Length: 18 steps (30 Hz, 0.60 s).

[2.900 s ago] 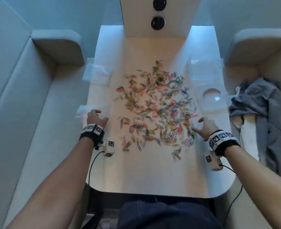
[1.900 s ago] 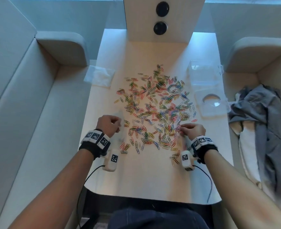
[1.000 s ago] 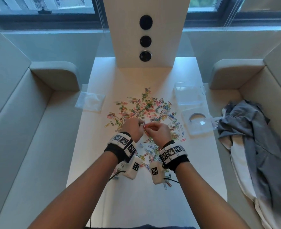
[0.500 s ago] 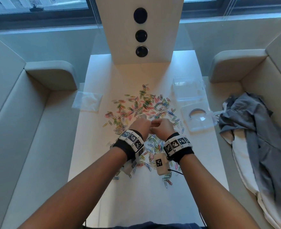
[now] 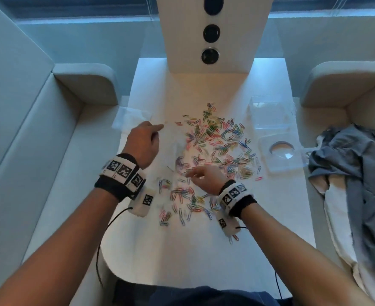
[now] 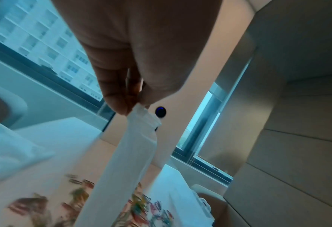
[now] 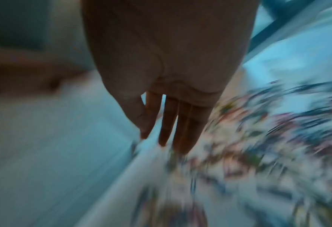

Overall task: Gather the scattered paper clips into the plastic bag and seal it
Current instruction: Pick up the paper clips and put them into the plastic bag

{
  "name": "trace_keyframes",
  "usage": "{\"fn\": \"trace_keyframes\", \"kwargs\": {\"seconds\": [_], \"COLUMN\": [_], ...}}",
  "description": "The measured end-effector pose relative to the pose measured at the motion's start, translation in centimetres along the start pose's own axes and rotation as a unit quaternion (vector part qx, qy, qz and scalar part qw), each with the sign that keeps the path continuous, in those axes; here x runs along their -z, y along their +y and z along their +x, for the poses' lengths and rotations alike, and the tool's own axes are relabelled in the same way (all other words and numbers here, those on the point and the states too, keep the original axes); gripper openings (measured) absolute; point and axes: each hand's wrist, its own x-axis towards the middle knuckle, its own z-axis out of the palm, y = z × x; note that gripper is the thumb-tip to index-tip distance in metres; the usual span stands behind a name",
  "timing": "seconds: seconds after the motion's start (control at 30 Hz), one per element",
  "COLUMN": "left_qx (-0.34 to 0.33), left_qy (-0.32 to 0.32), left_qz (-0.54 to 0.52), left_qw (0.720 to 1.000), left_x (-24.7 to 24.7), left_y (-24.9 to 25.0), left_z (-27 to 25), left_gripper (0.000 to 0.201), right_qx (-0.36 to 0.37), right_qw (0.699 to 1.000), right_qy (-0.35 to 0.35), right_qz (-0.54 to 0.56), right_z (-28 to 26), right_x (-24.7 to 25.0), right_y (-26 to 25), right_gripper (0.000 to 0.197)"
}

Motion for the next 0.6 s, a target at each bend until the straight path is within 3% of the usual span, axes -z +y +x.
{"fn": "trace_keyframes", "kwargs": {"seconds": [0.07, 0.1, 0.17, 0.2, 0.23, 0.4, 0.6], "left_qx": [0.005, 0.011, 0.027, 0.039, 0.051, 0.102, 0.132], "left_qy": [0.017, 0.019, 0.011, 0.006, 0.0, -0.026, -0.053], "left_qz": [0.009, 0.013, 0.017, 0.017, 0.017, -0.001, -0.061], "left_qw": [1.0, 1.0, 0.999, 0.999, 0.999, 0.994, 0.988], "left_x": [1.3, 1.6, 1.7, 1.5, 1.3, -1.4, -5.0], "left_y": [-2.1, -3.2, -5.3, -6.3, -7.3, -10.5, -10.5], "left_z": [-1.4, -2.2, -4.0, -5.0, -5.8, -8.9, -10.8], "left_gripper": [0.034, 0.034, 0.033, 0.032, 0.032, 0.03, 0.03], "right_qx": [0.107, 0.18, 0.305, 0.337, 0.346, 0.311, 0.295], "right_qw": [0.972, 0.939, 0.844, 0.801, 0.779, 0.795, 0.799], "right_qy": [-0.093, -0.127, -0.197, -0.218, -0.221, -0.147, -0.144], "right_qz": [-0.189, -0.264, -0.395, -0.445, -0.474, -0.499, -0.503], "right_z": [0.8, 0.7, -0.5, -1.2, -1.7, -1.6, -1.6], "right_x": [-5.7, -8.5, -13.6, -15.3, -16.2, -12.8, -10.5], "right_y": [-0.2, -0.3, 0.1, 0.8, 1.6, 5.6, 6.0], "right_gripper": [0.039, 0.046, 0.053, 0.056, 0.06, 0.067, 0.055]}}
